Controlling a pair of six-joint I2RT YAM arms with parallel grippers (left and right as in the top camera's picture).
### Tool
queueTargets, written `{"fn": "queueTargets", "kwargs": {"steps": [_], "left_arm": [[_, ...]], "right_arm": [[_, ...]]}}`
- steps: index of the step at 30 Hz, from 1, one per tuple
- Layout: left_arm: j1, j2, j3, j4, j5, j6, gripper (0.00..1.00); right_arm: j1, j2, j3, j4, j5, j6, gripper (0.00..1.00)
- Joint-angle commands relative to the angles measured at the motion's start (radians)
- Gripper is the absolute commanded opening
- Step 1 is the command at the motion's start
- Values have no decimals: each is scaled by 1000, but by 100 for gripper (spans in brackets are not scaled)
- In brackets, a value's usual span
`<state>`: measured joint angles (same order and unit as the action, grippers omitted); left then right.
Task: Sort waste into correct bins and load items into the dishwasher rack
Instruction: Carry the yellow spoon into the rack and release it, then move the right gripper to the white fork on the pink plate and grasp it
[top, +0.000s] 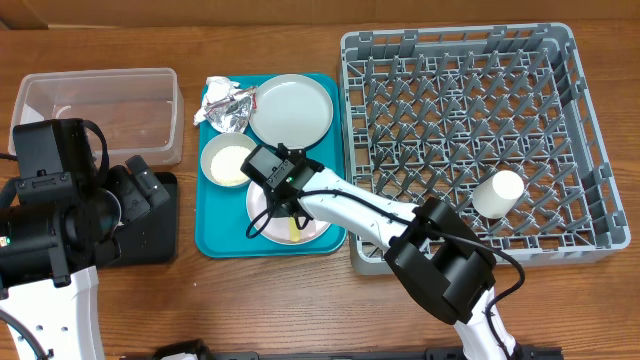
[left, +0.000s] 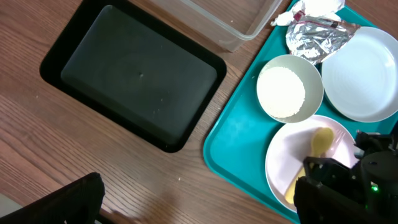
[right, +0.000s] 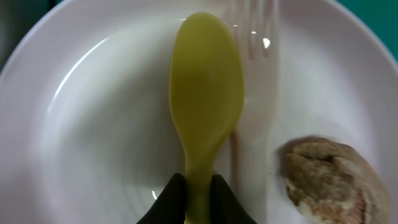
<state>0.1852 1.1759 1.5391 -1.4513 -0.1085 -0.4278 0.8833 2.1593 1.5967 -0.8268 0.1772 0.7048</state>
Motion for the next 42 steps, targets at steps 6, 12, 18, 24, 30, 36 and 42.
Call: {"fn": "queueTargets", "kwargs": {"steps": [6,12,18,24,30,36,42], "left_arm": [[6,-18,19,-3,5,-18,100],[6,-18,19,-3,5,-18,100],[6,-18,19,-3,5,-18,100],[6,-18,19,-3,5,-18,100],[6,-18,19,-3,5,-18,100],[6,-18,19,-3,5,-18,100],[6,-18,19,-3,5,-18,100]], "right_arm": [[-6,-103,200,-146,119,-91,12],[-31,-211,265,-182,144,-187,12],[-99,-296,265,-212,129,-296,11],[-240,-298,265,-335,86,-436,7],[-379,-298,259,-391,-77,-534,4],[-425,-294,182,-344,-222,-552,4],[-426,-294,50,-261,-221,-552,4]]}}
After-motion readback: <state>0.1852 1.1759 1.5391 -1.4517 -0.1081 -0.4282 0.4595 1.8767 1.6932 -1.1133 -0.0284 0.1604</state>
